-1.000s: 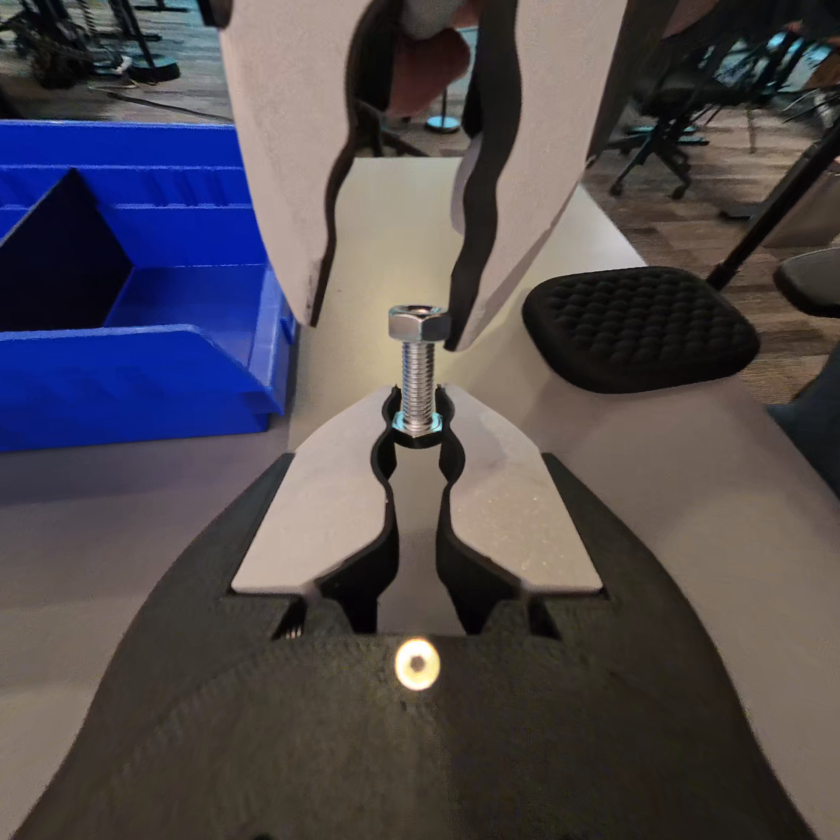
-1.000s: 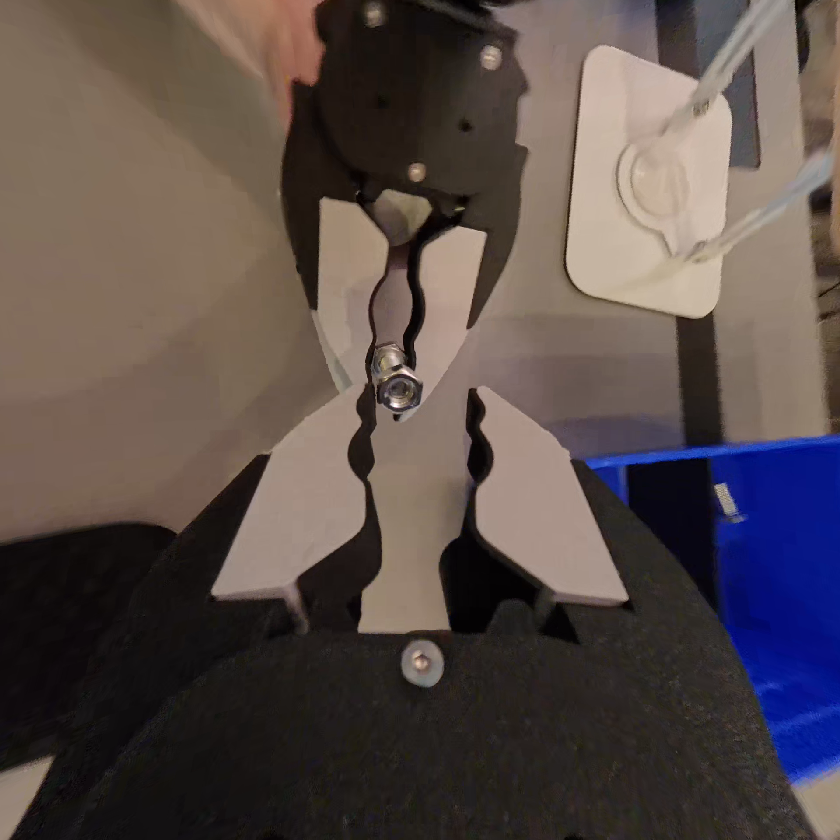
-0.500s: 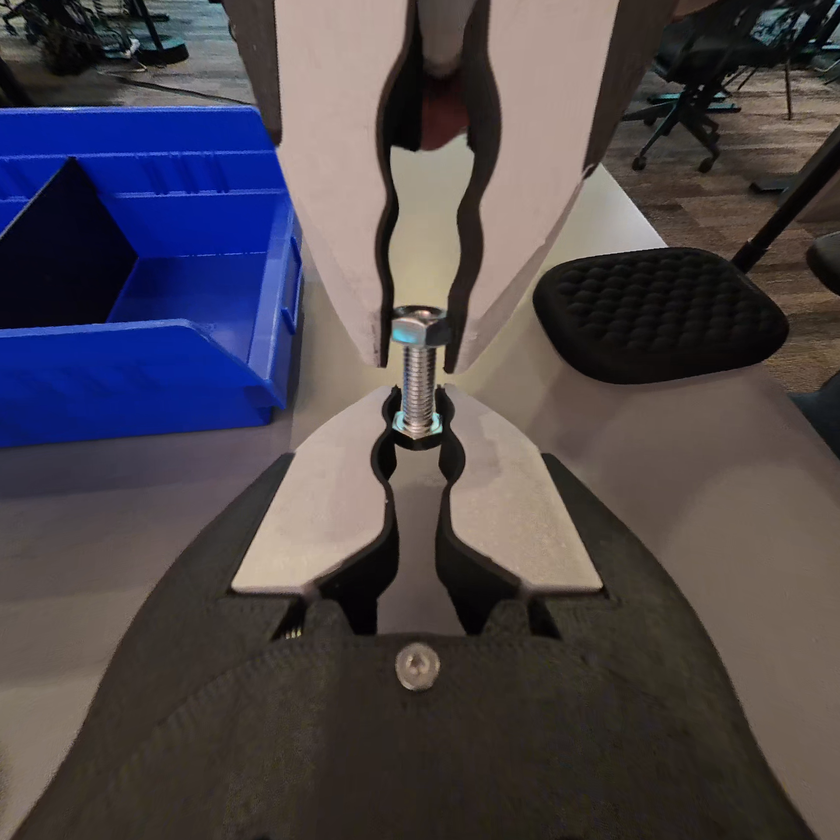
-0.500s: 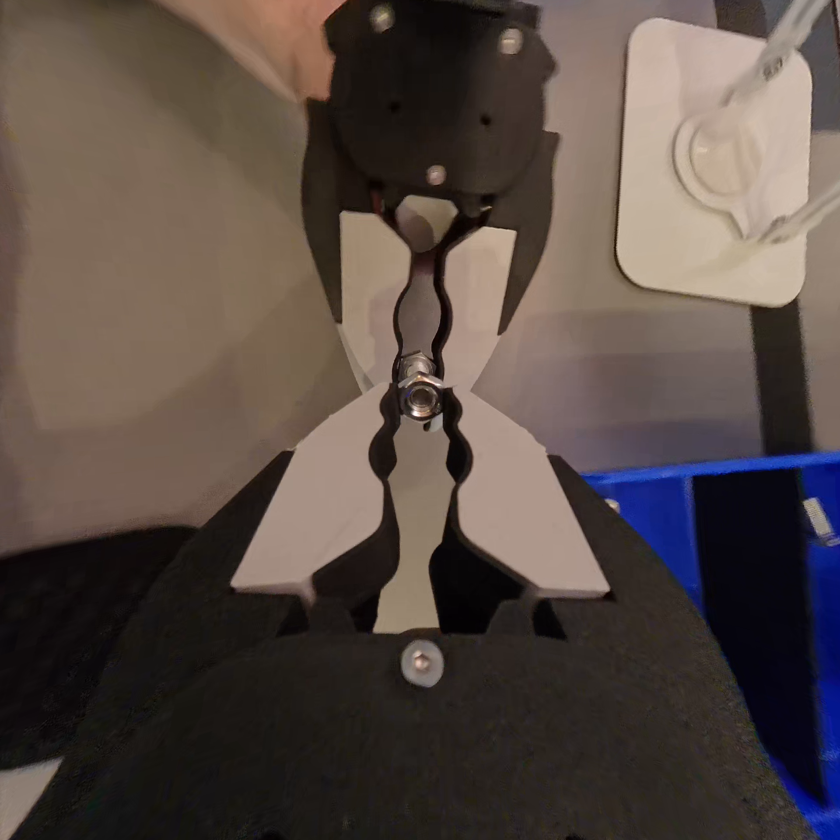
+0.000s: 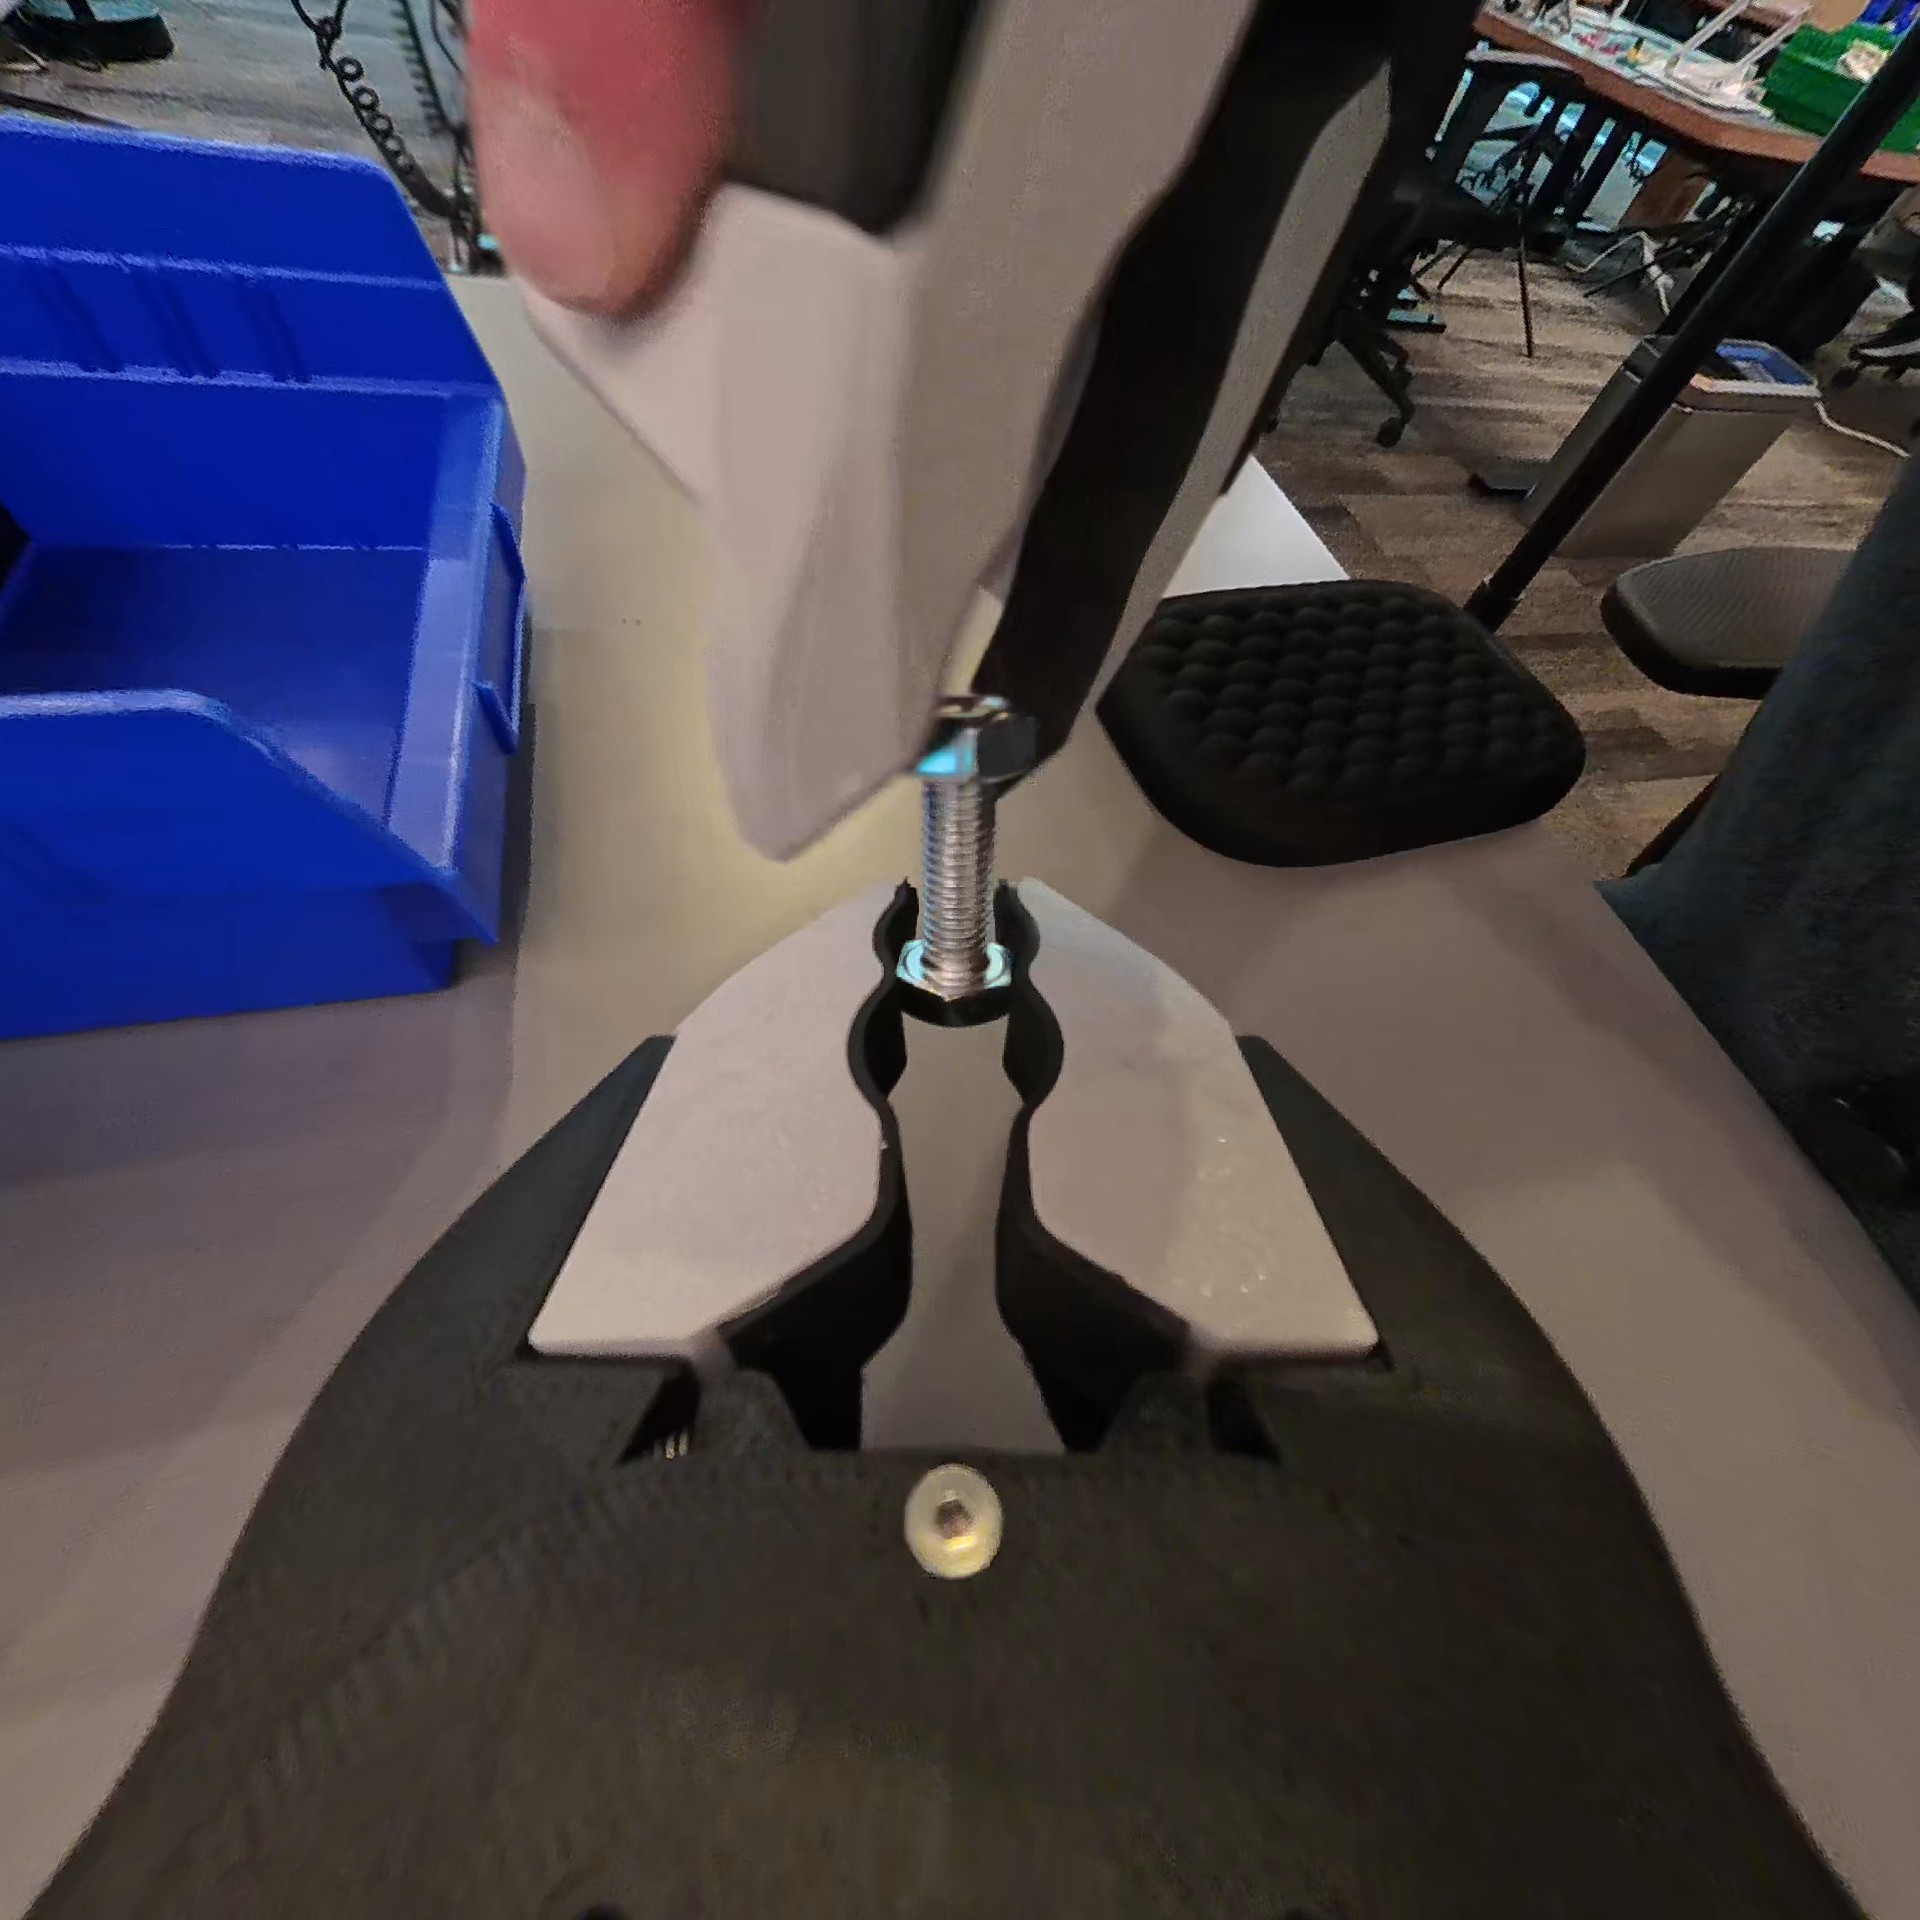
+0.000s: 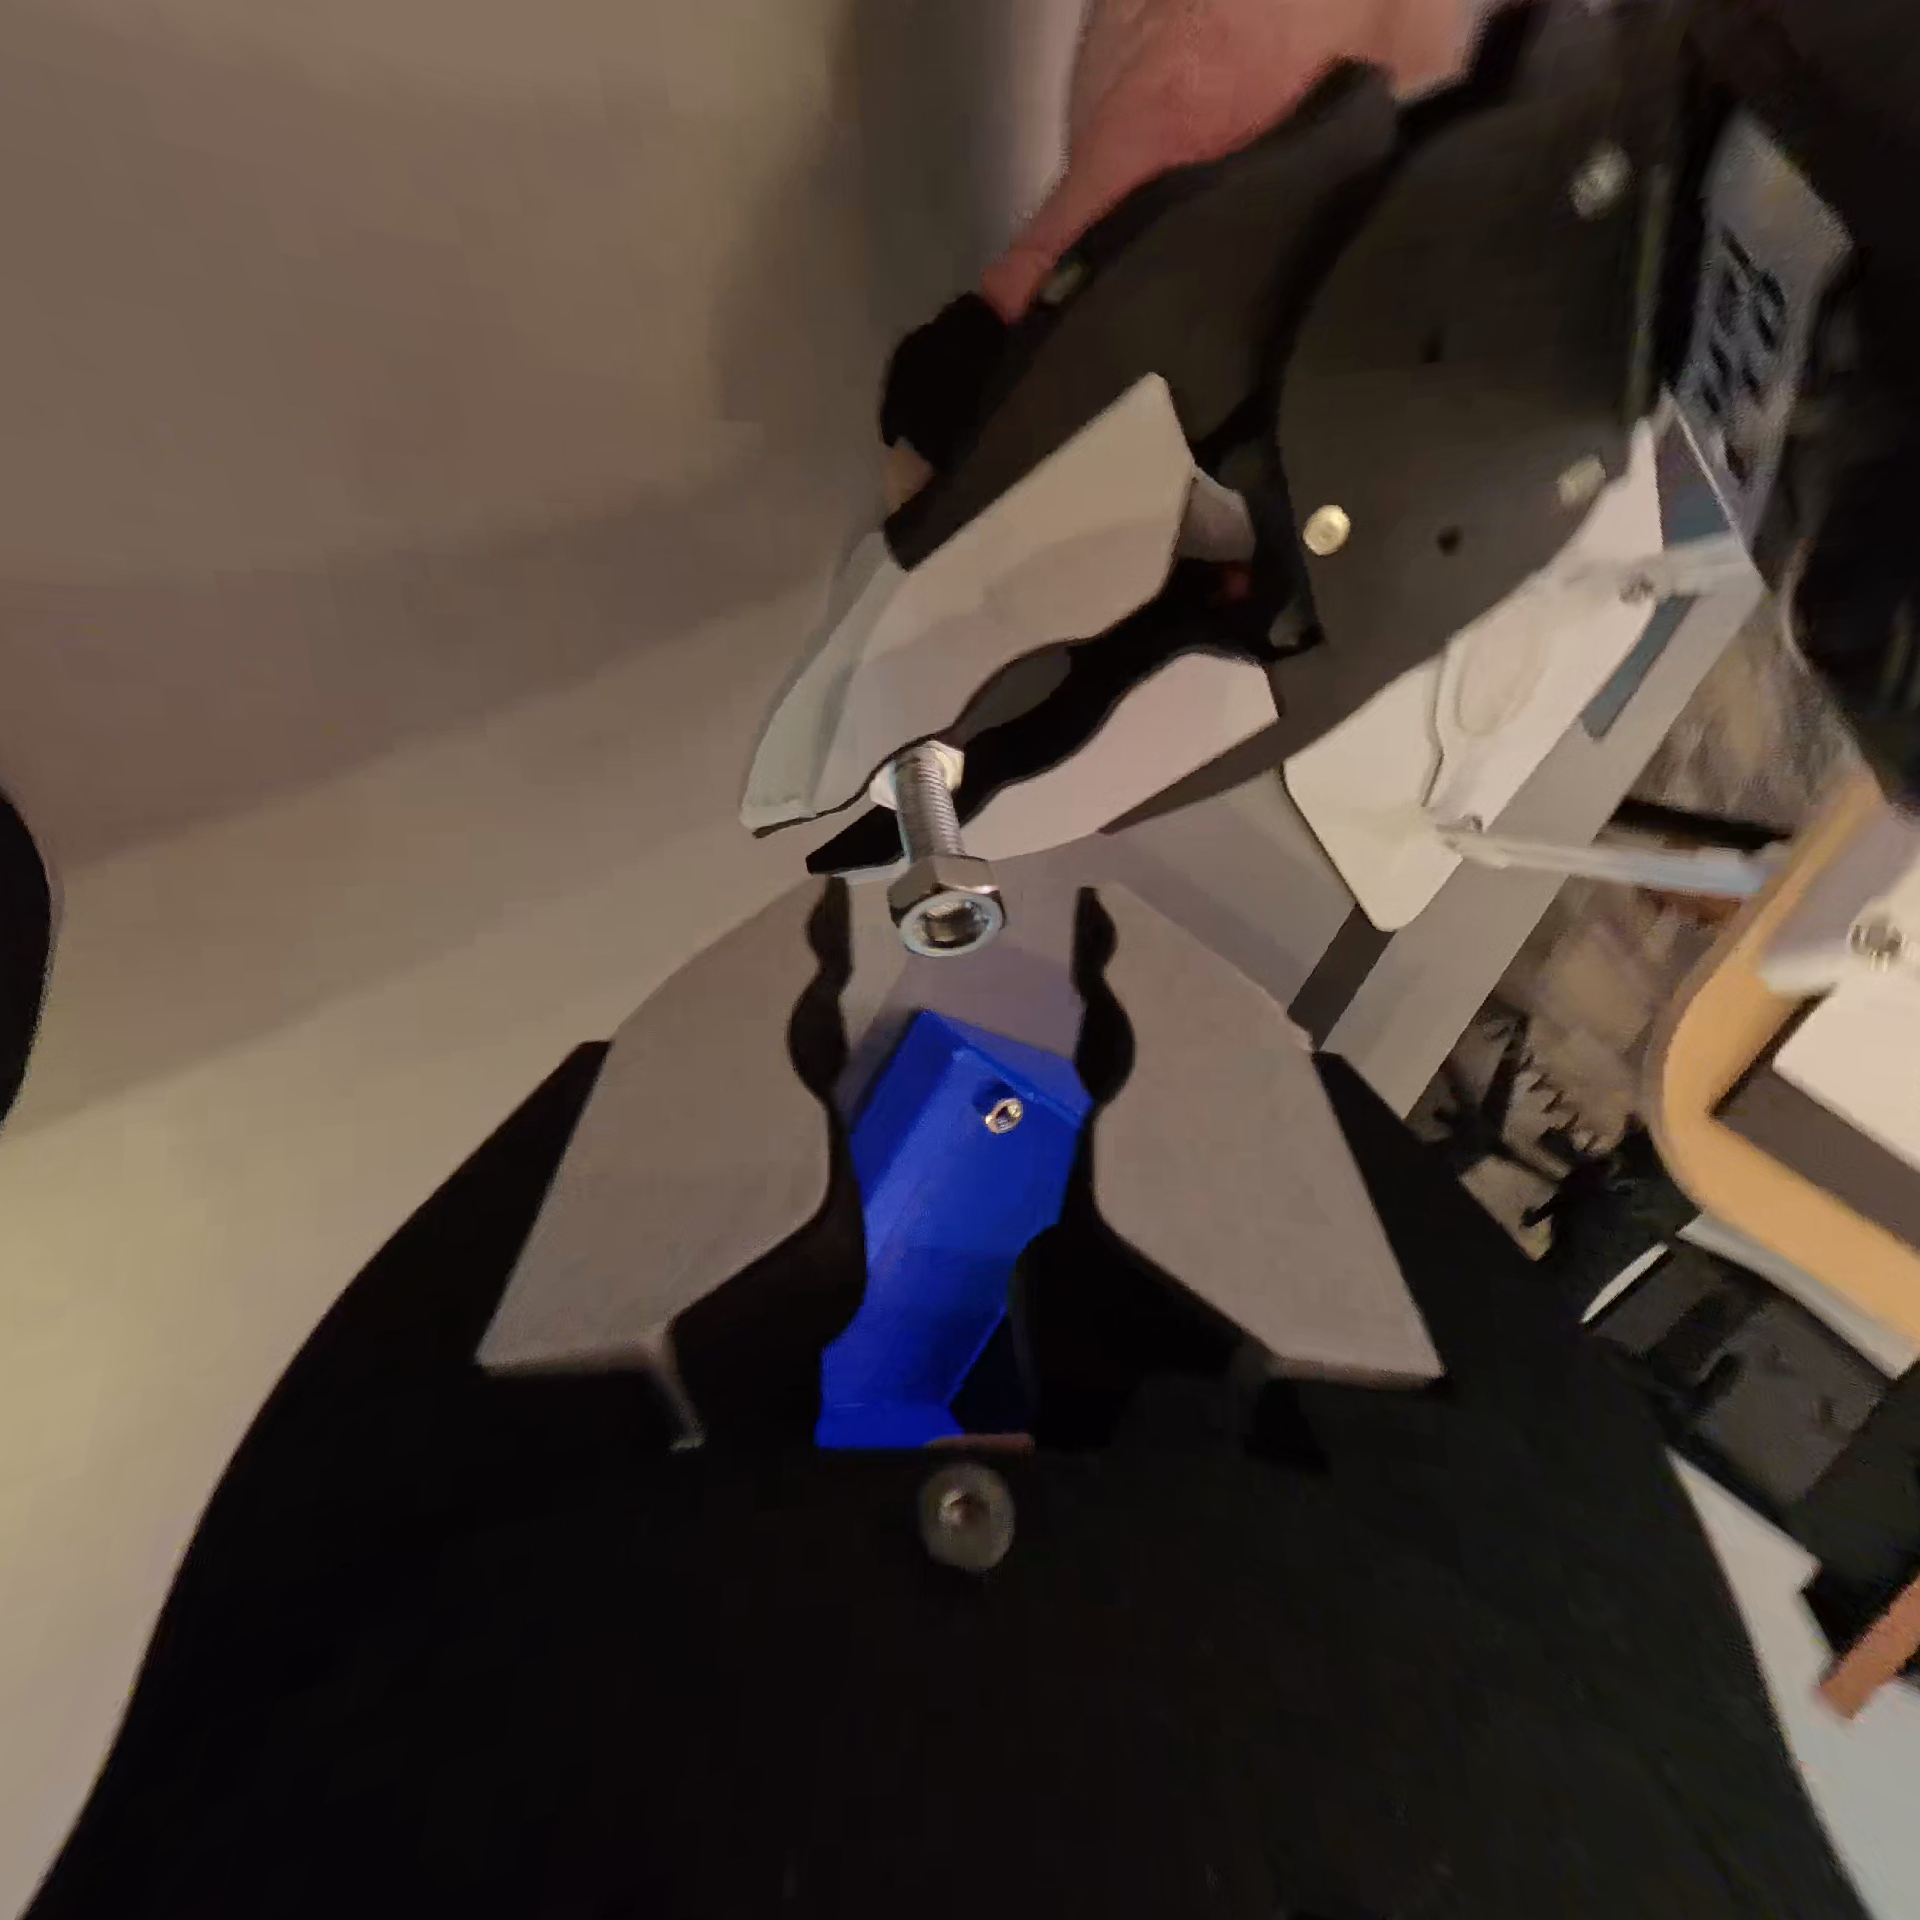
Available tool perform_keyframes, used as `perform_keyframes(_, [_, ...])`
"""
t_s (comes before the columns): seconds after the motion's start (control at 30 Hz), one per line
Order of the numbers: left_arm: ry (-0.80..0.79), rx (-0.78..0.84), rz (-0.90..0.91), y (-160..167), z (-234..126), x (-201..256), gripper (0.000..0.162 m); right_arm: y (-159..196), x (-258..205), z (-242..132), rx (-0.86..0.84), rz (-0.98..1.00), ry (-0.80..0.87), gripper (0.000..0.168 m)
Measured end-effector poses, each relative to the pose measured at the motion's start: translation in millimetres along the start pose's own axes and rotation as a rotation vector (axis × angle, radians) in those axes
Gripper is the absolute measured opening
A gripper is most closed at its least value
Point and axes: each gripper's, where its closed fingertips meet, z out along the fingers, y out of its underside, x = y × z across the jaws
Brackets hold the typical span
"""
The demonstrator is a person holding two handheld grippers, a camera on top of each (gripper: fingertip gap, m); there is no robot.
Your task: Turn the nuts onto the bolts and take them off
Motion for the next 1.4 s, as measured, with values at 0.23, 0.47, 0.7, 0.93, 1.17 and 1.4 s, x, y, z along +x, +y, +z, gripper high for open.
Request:
perform_keyframes(0.23, [-0.122, 0.0, 0.031, -4, -8, -17, 0.015, 2, 13, -10, 0.186, 0.554, -0.02, 0.042])
perform_keyframes(0.47, [-0.206, -0.024, 0.087, -7, -7, -20, 0.015, -2, 11, -8, 0.384, 0.994, -0.16, 0.033])
perform_keyframes(0.7, [-0.192, -0.023, 0.06, -4, -7, -22, 0.015, -6, 7, -4, 0.364, 0.918, -0.16, 0.018])
perform_keyframes(0.93, [-0.029, -0.018, 0.008, 0, -2, -4, 0.014, -12, -4, -4, 0.23, 0.494, -0.119, 0.018])
perform_keyframes(1.17, [0.209, -0.003, -0.067, 5, -2, 22, 0.014, -19, -13, -5, 0.064, -0.046, -0.009, 0.018])
perform_keyframes(1.4, [0.318, 0.074, -0.133, -1, -8, 28, 0.014, -18, -5, -8, -0.051, -0.277, 0.153, 0.018])
